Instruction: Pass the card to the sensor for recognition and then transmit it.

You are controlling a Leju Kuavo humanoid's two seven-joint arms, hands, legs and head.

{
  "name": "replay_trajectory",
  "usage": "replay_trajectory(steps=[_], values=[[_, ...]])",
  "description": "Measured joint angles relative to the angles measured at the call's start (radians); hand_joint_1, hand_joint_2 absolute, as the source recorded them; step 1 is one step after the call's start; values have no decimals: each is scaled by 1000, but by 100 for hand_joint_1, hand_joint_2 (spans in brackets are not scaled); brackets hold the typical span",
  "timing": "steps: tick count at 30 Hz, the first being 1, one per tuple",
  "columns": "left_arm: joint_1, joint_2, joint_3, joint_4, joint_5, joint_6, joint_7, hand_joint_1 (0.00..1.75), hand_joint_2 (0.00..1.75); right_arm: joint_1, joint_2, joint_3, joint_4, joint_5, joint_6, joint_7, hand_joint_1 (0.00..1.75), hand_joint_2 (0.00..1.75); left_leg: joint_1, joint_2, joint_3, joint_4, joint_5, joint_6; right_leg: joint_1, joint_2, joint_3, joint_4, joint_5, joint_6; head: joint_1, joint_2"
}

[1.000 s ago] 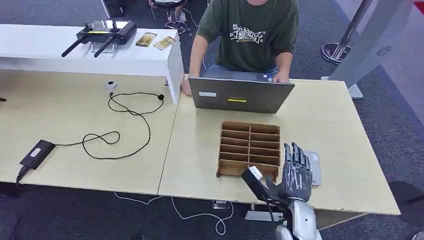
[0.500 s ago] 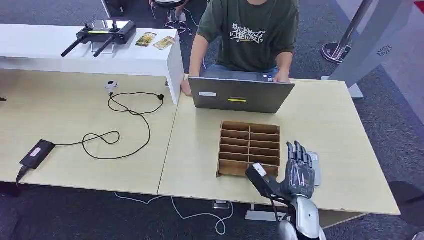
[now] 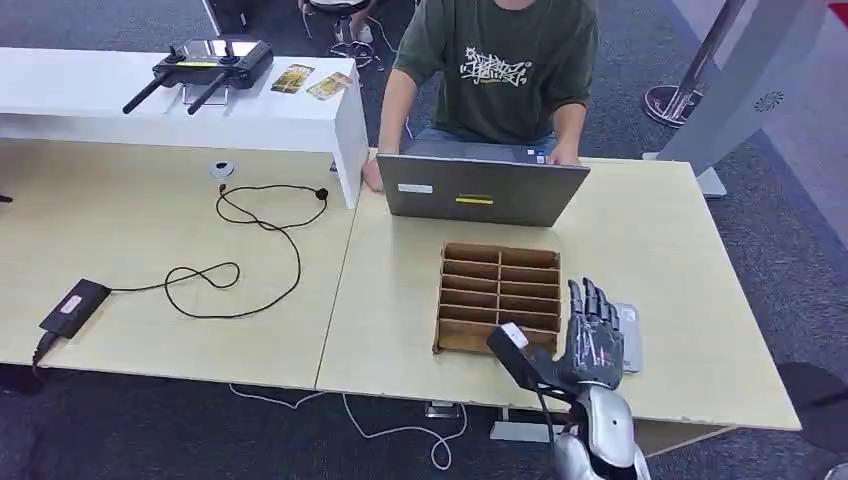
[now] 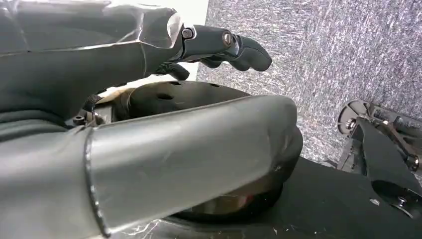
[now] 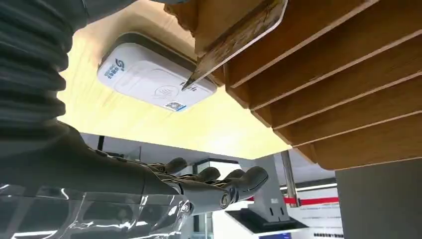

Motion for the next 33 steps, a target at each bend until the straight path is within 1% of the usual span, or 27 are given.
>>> replay_trajectory(steps=[12, 16, 33], values=[[0, 0, 0, 0, -2, 0, 0, 0, 0, 1, 0, 13, 0, 16, 6, 4, 0, 175, 0, 0, 0, 0, 0, 0, 0, 0, 0, 0, 0, 0, 0, 0], [0, 0, -2, 0, -8, 0, 0, 0, 0, 18, 0, 19, -21, 18, 19, 12, 0, 175, 0, 0, 0, 0, 0, 0, 0, 0, 0, 0, 0, 0, 0, 0], [-1, 2, -29, 0, -43, 0, 11, 0, 0, 74, 0, 26, -67, 16, 21, 33, 0, 175, 0, 0, 0, 0, 0, 0, 0, 0, 0, 0, 0, 0, 0, 0]])
